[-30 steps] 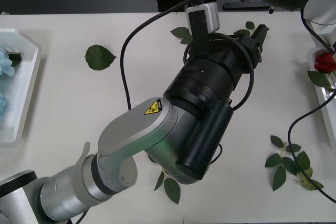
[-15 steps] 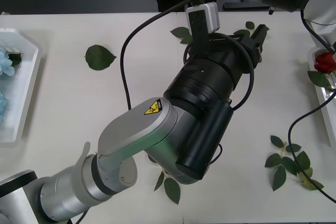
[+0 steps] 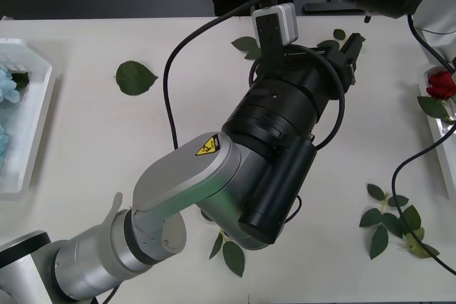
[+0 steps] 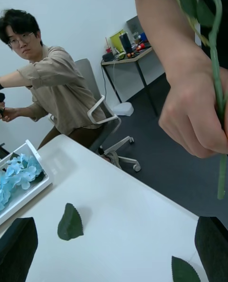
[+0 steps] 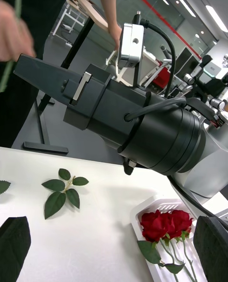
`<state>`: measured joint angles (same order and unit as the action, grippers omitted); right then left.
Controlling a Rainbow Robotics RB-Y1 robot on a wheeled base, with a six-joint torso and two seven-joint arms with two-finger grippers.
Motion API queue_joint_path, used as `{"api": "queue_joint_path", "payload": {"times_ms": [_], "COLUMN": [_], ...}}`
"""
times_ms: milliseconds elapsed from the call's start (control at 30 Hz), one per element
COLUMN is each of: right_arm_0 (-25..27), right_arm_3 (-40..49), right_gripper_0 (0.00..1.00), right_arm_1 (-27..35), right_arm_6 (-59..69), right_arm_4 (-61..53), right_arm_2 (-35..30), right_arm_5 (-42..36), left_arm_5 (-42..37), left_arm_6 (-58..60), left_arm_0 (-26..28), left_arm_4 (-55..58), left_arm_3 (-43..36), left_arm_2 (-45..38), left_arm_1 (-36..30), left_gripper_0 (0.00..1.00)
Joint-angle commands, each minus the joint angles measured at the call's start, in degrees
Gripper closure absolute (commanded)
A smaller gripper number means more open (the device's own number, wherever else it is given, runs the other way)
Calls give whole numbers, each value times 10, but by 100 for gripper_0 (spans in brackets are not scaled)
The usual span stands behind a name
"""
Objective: Place the red flowers into the right box and the blue flowers into the left box. If a person shows an open palm, hand one flower to the person first, then continue sorting.
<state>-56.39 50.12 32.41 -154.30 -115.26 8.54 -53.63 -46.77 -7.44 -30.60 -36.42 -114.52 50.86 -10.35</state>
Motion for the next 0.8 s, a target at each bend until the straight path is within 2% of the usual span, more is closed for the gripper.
{"api": "queue_joint_path", "payload": {"times_ms": [33, 300, 533, 633, 800], "right_arm_0": [-20, 36, 81, 115, 172], "right_arm_3": [1, 0, 30, 79, 162], "right_gripper_0": [4, 4, 4, 4, 4], "right_arm_1": [32, 118, 179, 205, 242], "right_arm_6": [-7, -7, -7, -7, -7], "right_arm_4": [-7, -4, -2, -8, -27], "right_arm_2": [-4, -4, -3, -3, -3], "right_arm_5": [-44, -241, -358, -372, -351], "left_arm_5": [8, 8, 8, 8, 8], "left_arm_6": [24, 24, 24, 24, 24], "left_arm_0": [8, 8, 8, 8, 8], "left_arm_4": [-8, -8, -8, -8, -8], "left_arm_3": [-21, -21, -21, -21, -21], "left_arm_2": [10, 10, 10, 10, 10], "left_arm_1": [2, 2, 2, 2, 2], "left_gripper_0": [0, 0, 0, 0, 0]}}
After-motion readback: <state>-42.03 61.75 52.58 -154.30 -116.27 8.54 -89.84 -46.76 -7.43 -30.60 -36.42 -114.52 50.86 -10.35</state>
